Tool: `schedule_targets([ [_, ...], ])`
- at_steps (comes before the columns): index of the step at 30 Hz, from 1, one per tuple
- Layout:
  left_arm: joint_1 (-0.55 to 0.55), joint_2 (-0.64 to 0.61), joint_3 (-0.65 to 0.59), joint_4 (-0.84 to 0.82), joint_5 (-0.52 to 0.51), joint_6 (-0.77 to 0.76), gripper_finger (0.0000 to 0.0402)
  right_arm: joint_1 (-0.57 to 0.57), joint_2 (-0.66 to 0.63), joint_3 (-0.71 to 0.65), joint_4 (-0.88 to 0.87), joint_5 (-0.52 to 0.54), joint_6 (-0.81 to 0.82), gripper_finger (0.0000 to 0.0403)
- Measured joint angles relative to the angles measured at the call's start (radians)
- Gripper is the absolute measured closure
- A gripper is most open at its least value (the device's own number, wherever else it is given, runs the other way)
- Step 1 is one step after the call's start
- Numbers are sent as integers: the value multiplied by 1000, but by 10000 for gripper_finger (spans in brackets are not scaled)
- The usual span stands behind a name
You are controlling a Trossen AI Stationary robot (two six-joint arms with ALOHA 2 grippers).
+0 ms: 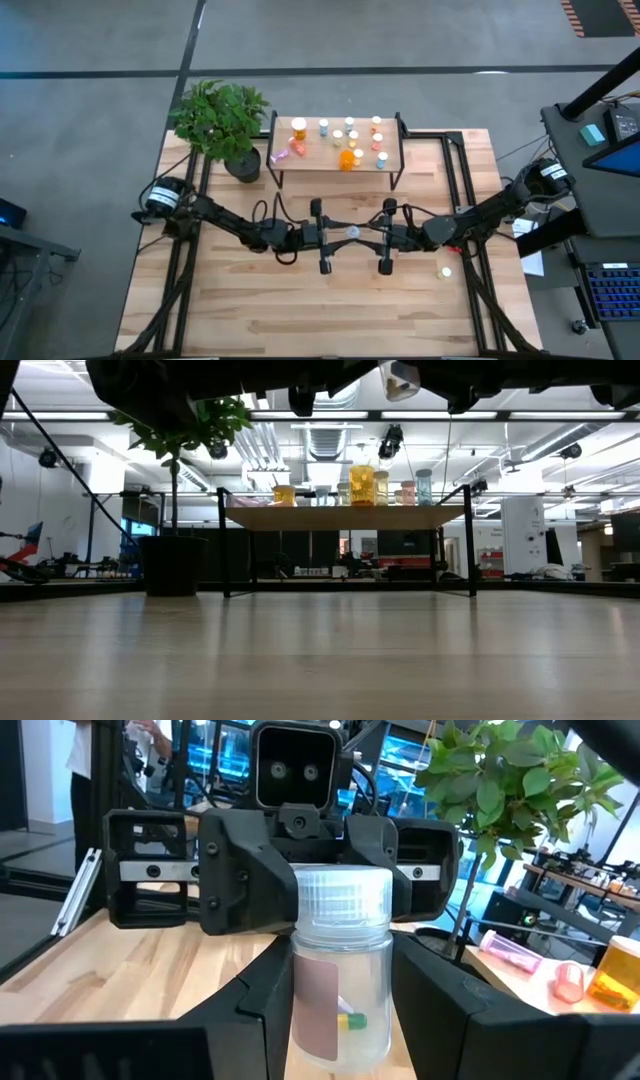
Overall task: Pick and place medicine bottles onto shelf by color
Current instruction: Put the transparent pill bottle on the shelf
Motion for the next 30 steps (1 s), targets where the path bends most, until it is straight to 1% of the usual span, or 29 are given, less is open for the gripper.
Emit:
schedule_targets([
  [1, 0, 0, 0, -2, -1, 0, 289, 0, 0, 0, 0, 0, 0, 271],
  [3, 0, 0, 0, -3, 0, -2, 289, 0, 0, 0, -1, 1, 0, 268],
  [5, 0, 0, 0, -5, -1, -13, 289, 0, 1, 0, -5, 2, 8, 257],
  [11, 0, 0, 0, -6, -25, -27, 281, 0, -3, 2, -11, -1, 22, 194],
  [13, 0, -9, -3, -26, -53, -12, 280, 0, -20, 3, -18, -1, 22, 175],
  [17, -1, -67, -23, -133, -207, 6, 279, 2, -103, 5, -94, 10, 49, 148],
  [19, 1, -109, -29, -195, -351, 6, 278, 2, -163, 8, -177, 57, 58, 140],
  [22, 28, -161, -28, -285, -640, 29, 277, 2, -252, 28, -337, 150, 79, 137],
  [23, 48, -173, -27, -314, -695, 44, 277, 2, -276, 37, -386, 176, 87, 137],
  [24, 68, -178, -27, -332, -716, 51, 277, 2, -296, 45, -429, 189, 96, 138],
  [27, 137, -177, -27, -346, -717, 35, 277, 2, -337, 58, -498, 193, 114, 145],
  [30, 200, -164, -29, -374, -714, -39, 277, 2, -354, 59, -525, 193, 135, 153],
])
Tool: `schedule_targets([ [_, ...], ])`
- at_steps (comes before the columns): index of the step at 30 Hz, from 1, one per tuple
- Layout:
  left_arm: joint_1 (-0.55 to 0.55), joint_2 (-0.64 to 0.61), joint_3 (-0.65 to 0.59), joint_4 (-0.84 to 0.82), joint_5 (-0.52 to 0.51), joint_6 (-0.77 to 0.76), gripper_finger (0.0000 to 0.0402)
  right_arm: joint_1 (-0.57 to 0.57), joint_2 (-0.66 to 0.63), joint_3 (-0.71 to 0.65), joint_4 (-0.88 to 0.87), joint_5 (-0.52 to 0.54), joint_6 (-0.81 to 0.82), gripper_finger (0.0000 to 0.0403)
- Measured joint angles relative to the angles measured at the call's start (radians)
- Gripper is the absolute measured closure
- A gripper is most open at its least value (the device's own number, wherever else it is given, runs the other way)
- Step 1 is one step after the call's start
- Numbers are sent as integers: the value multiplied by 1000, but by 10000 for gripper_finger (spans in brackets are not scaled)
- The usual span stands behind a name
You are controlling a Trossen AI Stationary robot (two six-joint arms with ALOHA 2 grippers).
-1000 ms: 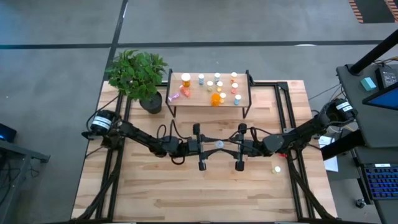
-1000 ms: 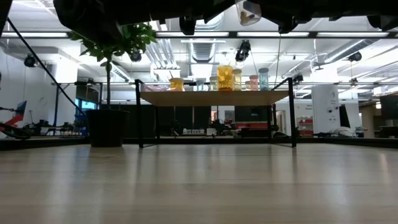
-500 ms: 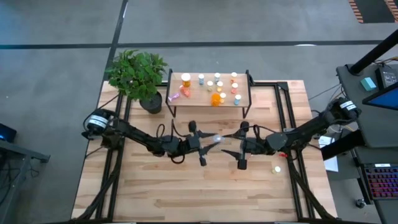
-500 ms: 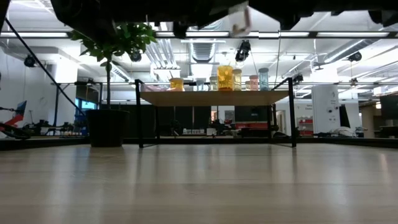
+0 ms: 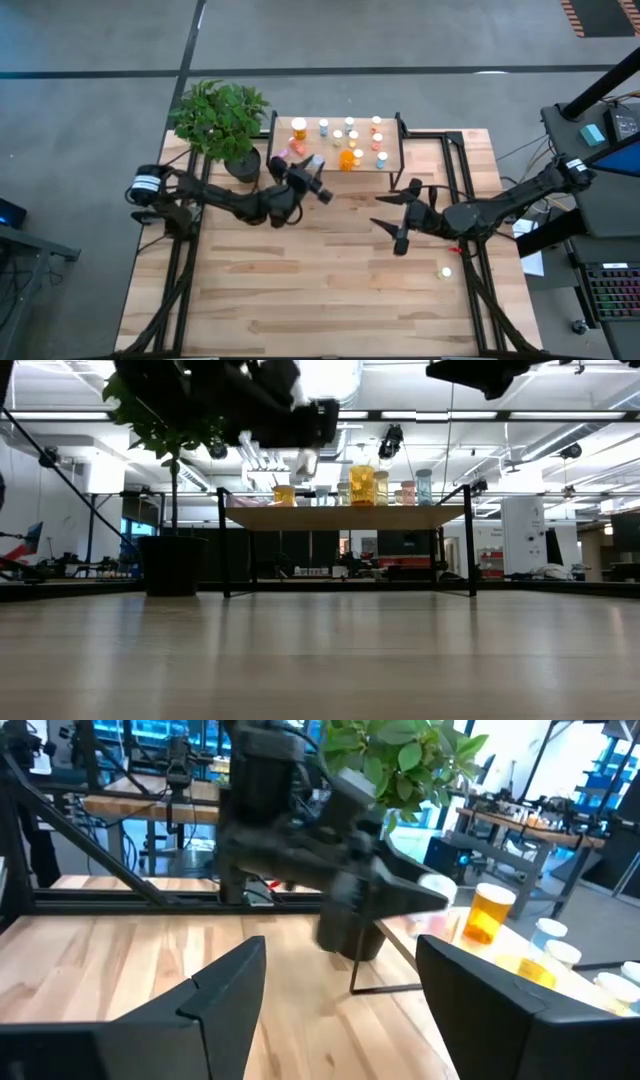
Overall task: Pick and place medicine bottles onto shelf by color
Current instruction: Put the transparent pill bottle on the shelf
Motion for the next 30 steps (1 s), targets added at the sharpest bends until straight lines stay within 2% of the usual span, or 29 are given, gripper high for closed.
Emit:
schedule_targets([
  [4, 47, 23, 2, 1, 50, -71, 277, 0, 0, 0, -8, 0, 5, 160],
  [9, 94, 59, 18, 2, 58, -165, 277, 0, 3, 0, -14, -1, 0, 159],
  [17, 120, 133, 57, 0, 74, -160, 276, 0, 5, 0, -9, -2, 1, 154],
  [25, 175, 133, 72, 21, 46, -148, 276, 0, 8, 0, -5, -2, 1, 159],
  [30, 201, 132, 65, 20, 56, -231, 276, 0, 8, -1, -5, -2, 1, 159],
])
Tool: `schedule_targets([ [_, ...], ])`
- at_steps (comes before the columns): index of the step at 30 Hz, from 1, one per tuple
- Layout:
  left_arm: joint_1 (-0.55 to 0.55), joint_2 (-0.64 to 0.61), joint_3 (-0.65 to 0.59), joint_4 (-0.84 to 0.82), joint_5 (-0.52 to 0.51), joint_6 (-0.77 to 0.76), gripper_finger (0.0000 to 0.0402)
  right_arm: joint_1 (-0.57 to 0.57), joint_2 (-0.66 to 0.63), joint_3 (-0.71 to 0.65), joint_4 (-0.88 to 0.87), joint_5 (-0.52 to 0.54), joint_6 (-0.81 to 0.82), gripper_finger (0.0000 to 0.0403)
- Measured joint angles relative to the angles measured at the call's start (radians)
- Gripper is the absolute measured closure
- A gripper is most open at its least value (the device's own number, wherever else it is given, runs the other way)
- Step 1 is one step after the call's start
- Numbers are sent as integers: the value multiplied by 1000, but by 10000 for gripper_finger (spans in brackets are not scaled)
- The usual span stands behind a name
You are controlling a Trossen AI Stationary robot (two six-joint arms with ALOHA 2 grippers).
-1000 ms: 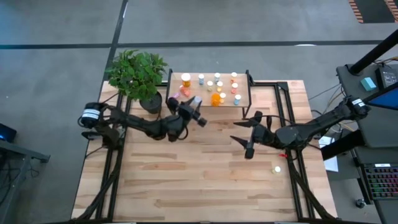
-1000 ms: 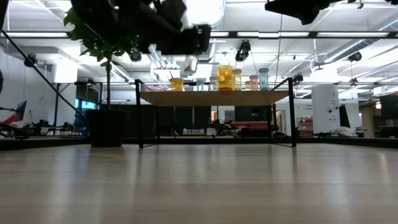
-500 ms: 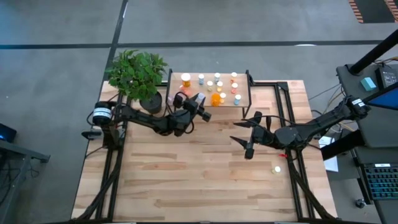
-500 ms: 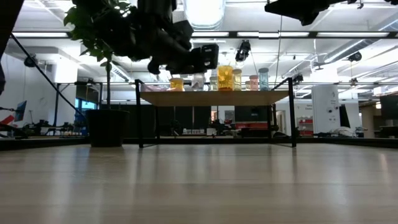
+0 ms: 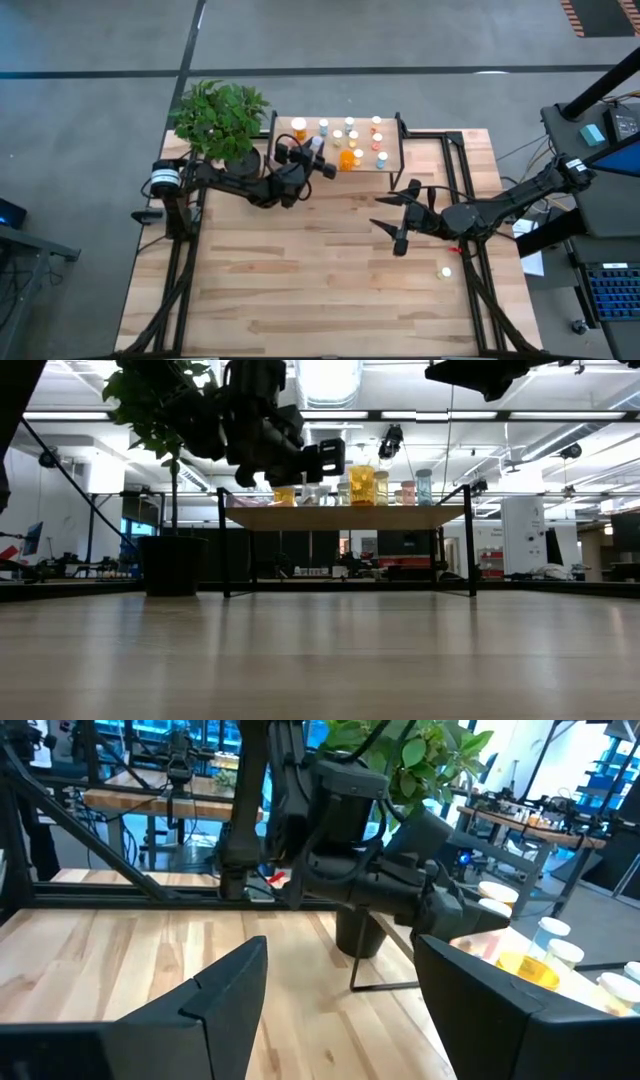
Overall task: Pick and place medicine bottles onto shelf by color
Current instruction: Put the transparent pill bottle on the shelf
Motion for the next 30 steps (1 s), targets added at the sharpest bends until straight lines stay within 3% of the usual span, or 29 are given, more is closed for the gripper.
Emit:
schedule_targets([
  [30, 24, 18, 2, 3, 2, -100, 276, 0, 0, 0, 1, -16, -8, 149],
])
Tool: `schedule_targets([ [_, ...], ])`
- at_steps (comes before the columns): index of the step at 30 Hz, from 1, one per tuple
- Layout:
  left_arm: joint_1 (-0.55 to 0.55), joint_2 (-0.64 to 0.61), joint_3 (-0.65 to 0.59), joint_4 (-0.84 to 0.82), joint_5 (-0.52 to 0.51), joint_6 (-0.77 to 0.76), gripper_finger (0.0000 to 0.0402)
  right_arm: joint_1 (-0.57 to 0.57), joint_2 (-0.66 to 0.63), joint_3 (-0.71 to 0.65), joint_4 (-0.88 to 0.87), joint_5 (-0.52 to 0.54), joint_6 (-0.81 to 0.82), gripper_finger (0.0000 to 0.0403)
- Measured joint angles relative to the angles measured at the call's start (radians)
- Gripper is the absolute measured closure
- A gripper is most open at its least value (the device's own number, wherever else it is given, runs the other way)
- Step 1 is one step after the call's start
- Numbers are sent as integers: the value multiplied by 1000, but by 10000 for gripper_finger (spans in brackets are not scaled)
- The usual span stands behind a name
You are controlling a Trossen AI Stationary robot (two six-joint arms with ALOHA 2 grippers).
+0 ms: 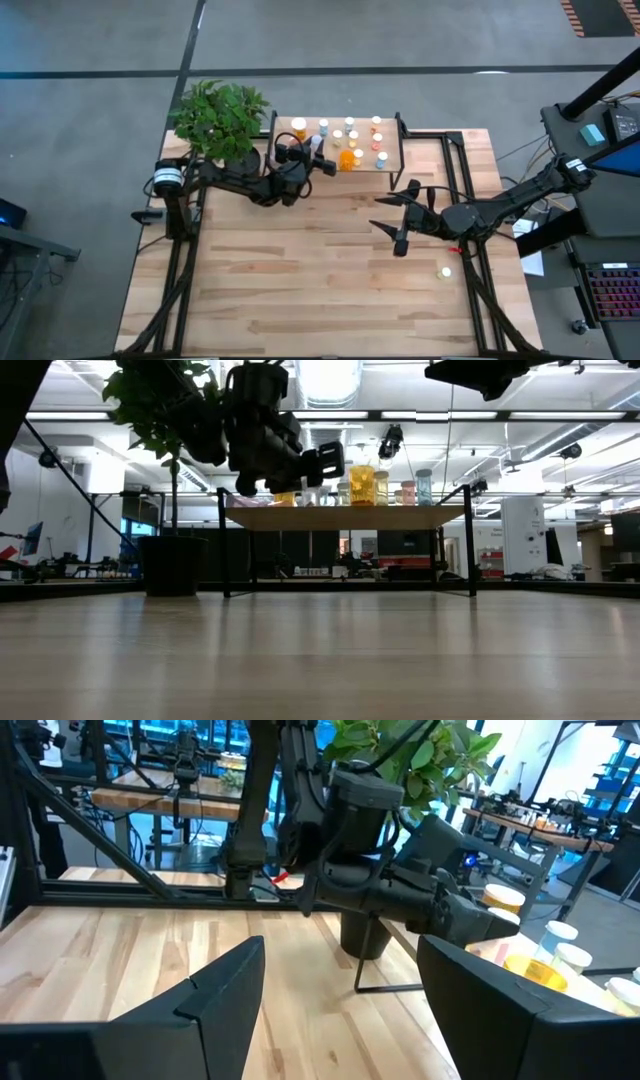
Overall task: Pick and place medicine bottles onto shelf by color
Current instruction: Put the transparent pill bottle on the shelf, then adjust the pink pill bottle on the shelf
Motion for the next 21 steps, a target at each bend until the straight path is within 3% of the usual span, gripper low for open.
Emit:
schedule_targets([
  [6, -1, 10, 4, 5, -1, 6, 270, 0, 0, 0, 0, -1, 0, 147],
  [15, -1, 8, 5, 3, 1, 7, 172, 0, 0, 1, 0, -19, 0, 149],
  [21, -19, -16, 1, 4, 1, 64, 143, 0, 0, 1, -1, -19, 5, 147],
])
